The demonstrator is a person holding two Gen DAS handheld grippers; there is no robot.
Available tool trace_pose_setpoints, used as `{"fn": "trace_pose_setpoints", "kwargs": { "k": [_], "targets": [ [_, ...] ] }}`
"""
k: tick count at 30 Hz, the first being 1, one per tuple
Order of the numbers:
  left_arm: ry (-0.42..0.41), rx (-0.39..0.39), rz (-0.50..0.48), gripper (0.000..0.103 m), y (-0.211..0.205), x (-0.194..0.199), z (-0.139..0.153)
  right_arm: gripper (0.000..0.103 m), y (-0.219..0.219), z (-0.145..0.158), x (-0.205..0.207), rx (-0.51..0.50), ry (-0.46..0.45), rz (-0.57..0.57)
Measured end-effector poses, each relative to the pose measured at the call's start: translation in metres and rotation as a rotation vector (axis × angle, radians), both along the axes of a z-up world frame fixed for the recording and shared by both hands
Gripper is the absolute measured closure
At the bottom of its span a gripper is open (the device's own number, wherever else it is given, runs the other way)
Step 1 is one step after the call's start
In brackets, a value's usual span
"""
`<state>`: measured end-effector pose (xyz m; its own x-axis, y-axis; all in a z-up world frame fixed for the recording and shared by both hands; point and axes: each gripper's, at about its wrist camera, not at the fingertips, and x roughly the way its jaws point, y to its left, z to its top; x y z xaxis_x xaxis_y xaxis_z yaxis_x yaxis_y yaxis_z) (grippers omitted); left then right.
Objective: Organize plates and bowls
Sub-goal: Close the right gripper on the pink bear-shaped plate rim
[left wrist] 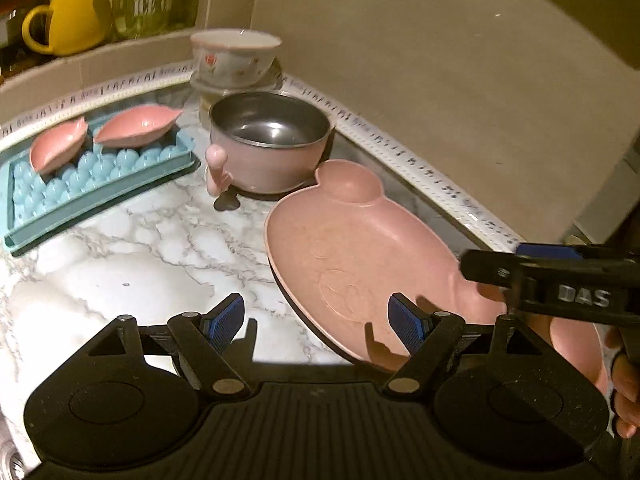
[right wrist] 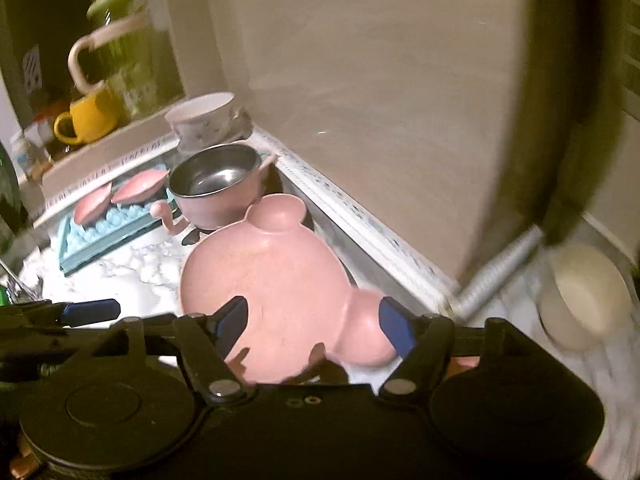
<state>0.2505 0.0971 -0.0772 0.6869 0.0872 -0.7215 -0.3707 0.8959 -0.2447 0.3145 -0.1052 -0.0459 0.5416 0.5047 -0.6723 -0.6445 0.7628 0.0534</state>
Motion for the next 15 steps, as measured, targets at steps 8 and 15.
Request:
{"fn": "trace_pose_setpoints", "kwargs": {
  "k": [8, 15],
  "targets": [
    [0.052, -0.046, 0.050, 0.025, 0.009, 0.023, -0.024, 0.058, 0.037, -0.023, 0.048, -0.060, 0.054, 0.051],
    [0.045, -0.064, 0.027, 0.036, 0.011, 0.030, -0.032, 0.067, 0.043, -0.037, 0.072, -0.090, 0.079, 0.038]
  ]
}}
